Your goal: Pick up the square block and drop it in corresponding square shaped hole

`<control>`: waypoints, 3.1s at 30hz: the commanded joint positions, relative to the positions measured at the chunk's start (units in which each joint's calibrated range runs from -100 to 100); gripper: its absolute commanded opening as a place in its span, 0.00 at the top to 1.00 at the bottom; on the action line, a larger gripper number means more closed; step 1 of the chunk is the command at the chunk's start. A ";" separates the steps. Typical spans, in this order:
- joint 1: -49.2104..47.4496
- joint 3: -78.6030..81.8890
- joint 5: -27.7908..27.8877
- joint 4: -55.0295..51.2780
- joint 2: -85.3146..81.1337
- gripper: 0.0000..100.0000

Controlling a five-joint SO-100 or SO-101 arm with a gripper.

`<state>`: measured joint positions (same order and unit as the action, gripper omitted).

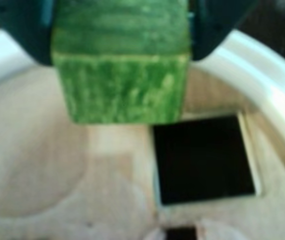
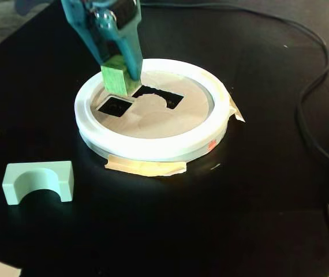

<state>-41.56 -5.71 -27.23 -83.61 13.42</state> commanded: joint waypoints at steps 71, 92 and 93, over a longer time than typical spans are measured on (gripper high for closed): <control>50.17 64.73 19.34 8.29 -87.62 0.30; 54.67 100.43 24.71 13.61 -113.42 0.30; 54.67 100.97 24.71 13.21 -113.42 0.30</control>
<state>12.59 94.34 -2.66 -71.29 -99.38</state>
